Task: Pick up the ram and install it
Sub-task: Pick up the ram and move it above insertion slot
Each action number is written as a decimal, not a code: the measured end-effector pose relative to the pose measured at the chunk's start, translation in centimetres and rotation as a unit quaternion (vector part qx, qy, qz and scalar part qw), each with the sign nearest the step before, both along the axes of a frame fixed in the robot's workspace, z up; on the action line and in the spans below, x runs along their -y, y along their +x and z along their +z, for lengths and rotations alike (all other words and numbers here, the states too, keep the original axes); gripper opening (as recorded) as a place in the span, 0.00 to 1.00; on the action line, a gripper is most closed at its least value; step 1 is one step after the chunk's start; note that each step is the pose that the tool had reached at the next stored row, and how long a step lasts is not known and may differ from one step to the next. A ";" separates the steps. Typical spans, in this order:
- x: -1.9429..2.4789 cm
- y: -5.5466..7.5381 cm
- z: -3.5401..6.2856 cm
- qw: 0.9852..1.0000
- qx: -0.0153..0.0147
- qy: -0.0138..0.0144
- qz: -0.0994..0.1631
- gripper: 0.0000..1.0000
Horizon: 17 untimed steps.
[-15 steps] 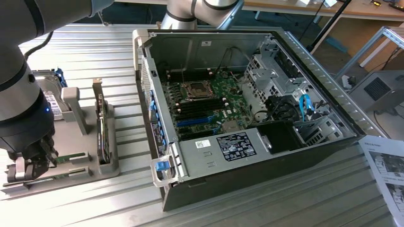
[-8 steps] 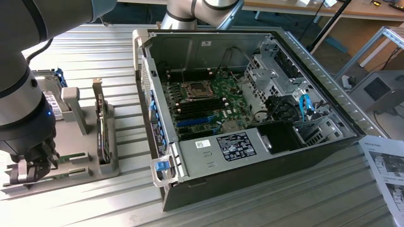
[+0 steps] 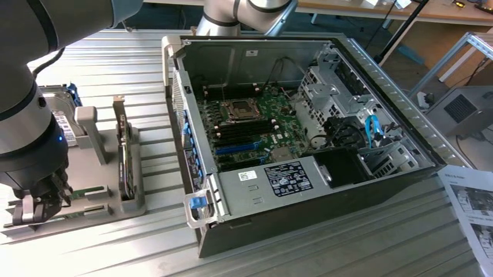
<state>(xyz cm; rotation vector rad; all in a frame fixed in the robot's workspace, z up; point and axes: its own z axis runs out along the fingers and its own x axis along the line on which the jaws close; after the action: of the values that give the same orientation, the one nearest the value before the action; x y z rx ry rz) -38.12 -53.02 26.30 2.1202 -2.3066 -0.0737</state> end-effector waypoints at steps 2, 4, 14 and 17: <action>0.00 0.0 -0.07 1.000 0.000 0.000 0.000 0.24; 0.00 0.0 -0.16 1.000 0.000 0.000 0.000 0.24; 0.00 0.0 -0.82 1.000 0.000 0.000 0.000 0.24; 0.00 0.0 -0.92 1.000 0.000 0.000 0.000 0.24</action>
<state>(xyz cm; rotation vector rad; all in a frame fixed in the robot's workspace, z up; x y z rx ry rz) -38.12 -53.02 25.38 2.1203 -2.3067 -0.0738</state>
